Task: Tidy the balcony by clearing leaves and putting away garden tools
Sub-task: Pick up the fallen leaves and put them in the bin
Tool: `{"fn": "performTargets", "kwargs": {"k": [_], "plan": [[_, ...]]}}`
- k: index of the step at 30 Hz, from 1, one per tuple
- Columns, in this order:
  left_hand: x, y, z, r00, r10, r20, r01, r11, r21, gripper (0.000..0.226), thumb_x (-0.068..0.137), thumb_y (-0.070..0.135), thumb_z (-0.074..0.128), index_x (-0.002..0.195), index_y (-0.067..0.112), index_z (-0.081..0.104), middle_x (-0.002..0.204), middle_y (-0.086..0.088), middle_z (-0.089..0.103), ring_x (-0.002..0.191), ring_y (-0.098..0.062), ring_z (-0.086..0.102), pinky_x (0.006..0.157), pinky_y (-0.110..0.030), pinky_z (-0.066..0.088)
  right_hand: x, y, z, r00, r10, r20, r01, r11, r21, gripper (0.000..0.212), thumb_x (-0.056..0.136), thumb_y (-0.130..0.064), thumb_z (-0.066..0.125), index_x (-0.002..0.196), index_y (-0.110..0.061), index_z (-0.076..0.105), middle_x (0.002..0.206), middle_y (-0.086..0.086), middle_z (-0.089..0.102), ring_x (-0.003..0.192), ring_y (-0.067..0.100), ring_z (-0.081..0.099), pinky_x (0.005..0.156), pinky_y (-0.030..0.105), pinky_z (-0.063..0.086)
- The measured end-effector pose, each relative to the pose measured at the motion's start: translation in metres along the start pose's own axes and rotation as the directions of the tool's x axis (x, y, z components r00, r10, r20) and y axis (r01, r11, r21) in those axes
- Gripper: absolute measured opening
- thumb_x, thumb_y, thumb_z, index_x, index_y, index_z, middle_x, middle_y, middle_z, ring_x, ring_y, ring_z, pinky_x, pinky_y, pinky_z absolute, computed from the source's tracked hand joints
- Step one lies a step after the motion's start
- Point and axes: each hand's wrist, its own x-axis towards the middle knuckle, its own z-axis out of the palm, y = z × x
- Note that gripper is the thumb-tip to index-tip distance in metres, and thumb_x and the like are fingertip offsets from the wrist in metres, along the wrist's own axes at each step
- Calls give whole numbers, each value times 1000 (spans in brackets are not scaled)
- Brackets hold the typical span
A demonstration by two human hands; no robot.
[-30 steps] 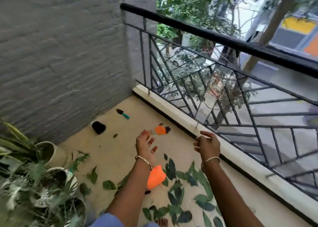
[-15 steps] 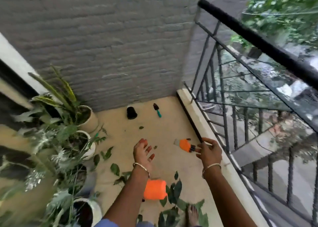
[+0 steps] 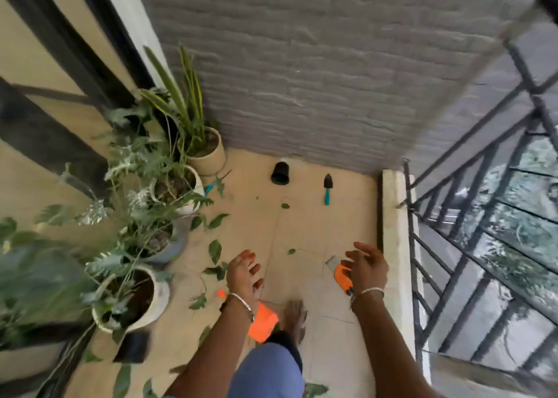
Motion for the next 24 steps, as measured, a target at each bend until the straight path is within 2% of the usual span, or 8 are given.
{"fn": "performTargets", "kwargs": {"k": [3, 7, 10, 12, 17, 19, 21, 24], "plan": [[37, -1, 16, 998, -20, -65, 17, 999, -43, 21, 98, 13, 43, 105, 20, 61, 106, -3, 62, 97, -22, 57, 65, -29, 40, 38, 9, 26, 998, 28, 58, -25, 998, -54, 19, 91, 3, 53, 103, -7, 64, 85, 17, 68, 69, 30, 64, 59, 30, 51], [93, 12, 39, 985, -25, -173, 6, 994, -110, 19, 97, 12, 46, 95, 22, 61, 96, -2, 61, 86, -21, 56, 63, -28, 37, 99, 20, 72, 991, 54, 123, -32, 985, -172, 19, 90, 4, 57, 100, -9, 66, 84, 16, 68, 68, 30, 64, 60, 29, 50], [135, 20, 50, 973, -41, -226, 13, 992, -124, 16, 95, 11, 49, 96, 20, 62, 89, -1, 62, 80, -20, 55, 61, -26, 34, 142, 30, 102, 980, 47, 195, 13, 955, -295, 19, 90, 5, 56, 99, -8, 66, 83, 18, 67, 68, 31, 63, 59, 27, 48], [169, 20, 56, 965, -47, -257, 15, 992, -125, 18, 92, 4, 52, 89, 19, 61, 86, -5, 60, 71, -19, 54, 59, -26, 31, 175, 47, 124, 963, 55, 263, 57, 915, -400, 20, 89, 6, 54, 97, -8, 66, 82, 17, 68, 67, 33, 65, 58, 29, 49], [257, -8, 56, 918, -6, -396, -24, 997, -72, 27, 90, -5, 49, 86, 20, 60, 79, -4, 63, 70, -17, 55, 55, -26, 33, 254, 133, 177, 910, 93, 404, 214, 731, -648, 23, 81, -3, 66, 79, -26, 67, 62, -1, 69, 59, 22, 67, 58, 38, 57], [300, -28, 52, 914, 28, -405, -50, 998, -46, 27, 90, -6, 49, 88, 19, 62, 84, -11, 64, 72, -20, 55, 57, -26, 36, 286, 178, 200, 887, 101, 450, 283, 650, -705, 19, 78, -5, 70, 76, -24, 68, 65, -2, 70, 63, 22, 68, 62, 26, 53], [351, -57, 44, 902, 49, -429, -74, 996, -42, 24, 89, -5, 53, 90, 18, 63, 94, -18, 63, 81, -24, 56, 68, -29, 41, 322, 230, 226, 851, 127, 510, 350, 586, -730, 16, 77, -3, 72, 80, -18, 68, 71, 2, 71, 67, 23, 68, 60, 16, 44], [427, -98, 31, 864, 96, -494, -92, 995, 32, 24, 86, -4, 60, 91, 19, 63, 103, -22, 66, 90, -23, 58, 80, -38, 45, 379, 316, 257, 822, 188, 538, 384, 514, -767, 19, 75, -7, 76, 84, -19, 65, 75, 3, 70, 74, 24, 68, 65, 23, 42]]}}
